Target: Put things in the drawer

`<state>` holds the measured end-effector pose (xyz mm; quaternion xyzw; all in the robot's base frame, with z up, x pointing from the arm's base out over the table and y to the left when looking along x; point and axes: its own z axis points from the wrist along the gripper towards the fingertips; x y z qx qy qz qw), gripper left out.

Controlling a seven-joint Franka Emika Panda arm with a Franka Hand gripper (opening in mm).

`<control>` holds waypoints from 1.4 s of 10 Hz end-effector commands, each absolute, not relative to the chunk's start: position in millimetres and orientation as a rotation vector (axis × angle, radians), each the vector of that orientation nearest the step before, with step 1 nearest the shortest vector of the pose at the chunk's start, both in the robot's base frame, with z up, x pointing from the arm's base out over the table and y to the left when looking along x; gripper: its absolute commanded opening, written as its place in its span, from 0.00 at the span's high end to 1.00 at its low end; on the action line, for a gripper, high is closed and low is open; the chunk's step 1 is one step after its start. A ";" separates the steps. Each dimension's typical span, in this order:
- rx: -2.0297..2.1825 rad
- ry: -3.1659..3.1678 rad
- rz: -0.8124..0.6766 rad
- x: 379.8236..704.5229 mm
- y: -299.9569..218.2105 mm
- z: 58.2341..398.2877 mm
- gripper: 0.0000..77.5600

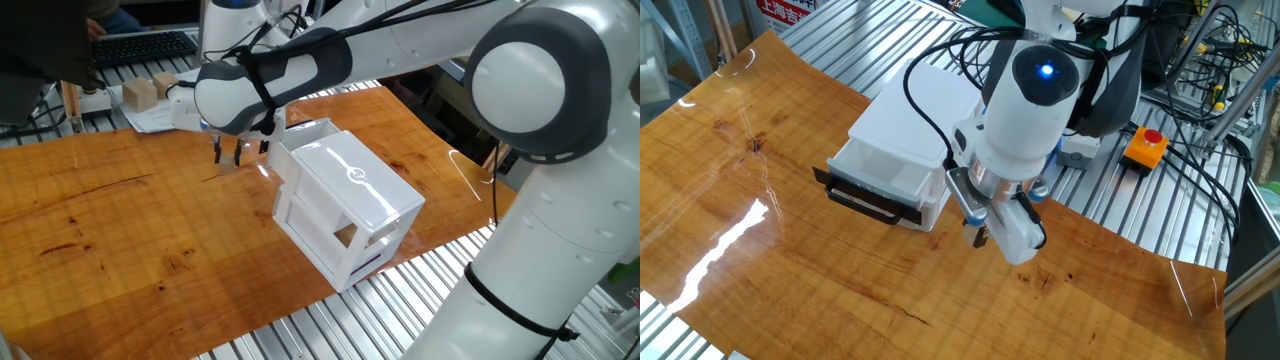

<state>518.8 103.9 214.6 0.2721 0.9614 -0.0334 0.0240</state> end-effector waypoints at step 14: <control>1.149 2.883 -0.186 522.1 16.6 291.2 0.99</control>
